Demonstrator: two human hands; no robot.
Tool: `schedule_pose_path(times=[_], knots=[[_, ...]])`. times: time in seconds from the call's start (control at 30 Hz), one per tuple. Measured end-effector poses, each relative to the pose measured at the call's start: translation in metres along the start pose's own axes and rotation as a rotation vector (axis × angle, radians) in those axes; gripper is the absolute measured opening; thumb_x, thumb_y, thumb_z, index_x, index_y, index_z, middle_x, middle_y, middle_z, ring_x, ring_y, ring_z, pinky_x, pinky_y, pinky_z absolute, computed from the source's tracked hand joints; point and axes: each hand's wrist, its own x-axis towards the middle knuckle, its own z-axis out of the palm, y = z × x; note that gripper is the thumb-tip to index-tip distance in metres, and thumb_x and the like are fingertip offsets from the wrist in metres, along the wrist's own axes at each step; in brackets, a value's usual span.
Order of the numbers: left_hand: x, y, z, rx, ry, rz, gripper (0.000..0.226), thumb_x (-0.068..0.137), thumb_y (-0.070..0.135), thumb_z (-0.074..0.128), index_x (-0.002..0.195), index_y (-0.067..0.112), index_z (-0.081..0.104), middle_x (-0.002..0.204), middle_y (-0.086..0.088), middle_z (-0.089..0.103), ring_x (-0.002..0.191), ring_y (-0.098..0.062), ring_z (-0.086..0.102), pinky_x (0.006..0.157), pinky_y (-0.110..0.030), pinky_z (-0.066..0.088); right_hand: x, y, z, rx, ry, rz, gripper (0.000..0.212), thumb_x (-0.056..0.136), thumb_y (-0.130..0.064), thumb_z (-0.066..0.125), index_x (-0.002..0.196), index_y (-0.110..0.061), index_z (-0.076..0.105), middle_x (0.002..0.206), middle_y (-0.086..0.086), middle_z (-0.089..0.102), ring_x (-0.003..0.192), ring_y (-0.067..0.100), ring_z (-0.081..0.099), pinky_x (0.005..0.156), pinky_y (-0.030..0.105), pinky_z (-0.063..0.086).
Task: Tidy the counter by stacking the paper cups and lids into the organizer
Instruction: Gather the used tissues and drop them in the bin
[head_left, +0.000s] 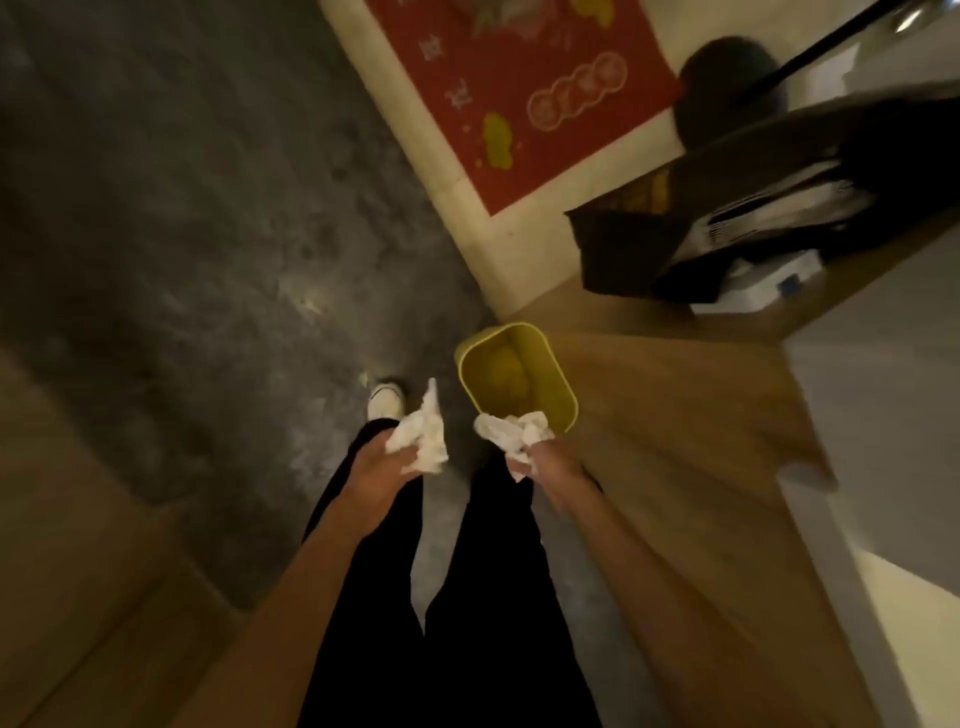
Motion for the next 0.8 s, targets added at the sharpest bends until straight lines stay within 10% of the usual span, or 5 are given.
schedule_pose_path(times=[0.17, 0.33, 0.43, 0.6, 0.8], knots=[[0.095, -0.019, 0.006, 0.102, 0.04, -0.032, 0.037, 0.097, -0.008, 0.044, 0.133, -0.003, 0.047, 0.121, -0.02, 0.055, 0.087, -0.025, 0.063, 0.063, -0.036, 0.062, 0.112, -0.014, 0.022, -0.29, 0.089, 0.024, 0.021, 0.094, -0.009, 0.055, 0.111, -0.002, 0.065, 0.109, 0.02, 0.062, 0.074, 0.026, 0.06, 0.042, 0.02, 0.047], [0.187, -0.039, 0.038, 0.497, 0.16, 0.048, 0.03, 0.092, 0.003, 0.06, 0.12, -0.005, 0.056, 0.128, -0.025, 0.056, 0.093, -0.024, 0.062, 0.079, -0.024, 0.056, 0.206, -0.018, 0.016, -0.263, -0.041, 0.176, 0.05, 0.091, -0.033, 0.059, 0.134, -0.01, 0.049, 0.144, 0.012, 0.045, 0.128, 0.034, 0.047, 0.103, 0.044, 0.042], [0.232, -0.058, 0.06, 0.825, 0.085, 0.083, 0.048, 0.09, 0.033, 0.067, 0.124, 0.002, 0.055, 0.126, -0.019, 0.055, 0.113, -0.032, 0.06, 0.1, -0.041, 0.049, 0.255, -0.008, 0.008, -0.664, 0.149, -0.132, 0.048, 0.095, -0.034, 0.051, 0.133, -0.005, 0.05, 0.142, 0.019, 0.041, 0.126, 0.037, 0.046, 0.106, 0.048, 0.039], [0.296, -0.091, 0.094, 1.348, -0.117, 0.256, 0.033, 0.093, 0.008, 0.053, 0.125, 0.014, 0.055, 0.128, -0.015, 0.045, 0.114, -0.037, 0.051, 0.098, -0.044, 0.046, 0.32, 0.02, -0.004, -0.824, 0.062, -0.387, 0.039, 0.088, -0.004, 0.057, 0.127, -0.006, 0.054, 0.13, 0.019, 0.054, 0.12, 0.035, 0.052, 0.101, 0.047, 0.044], [0.35, -0.124, 0.114, 1.716, -0.13, 0.304, 0.068, 0.087, 0.017, 0.064, 0.147, 0.021, 0.032, 0.151, -0.012, 0.021, 0.136, -0.036, 0.026, 0.109, -0.051, 0.039, 0.358, 0.054, -0.024, -1.232, 0.126, -0.581, 0.071, 0.083, -0.018, 0.068, 0.144, -0.027, 0.035, 0.151, 0.008, 0.026, 0.137, 0.033, 0.028, 0.11, 0.046, 0.029]])
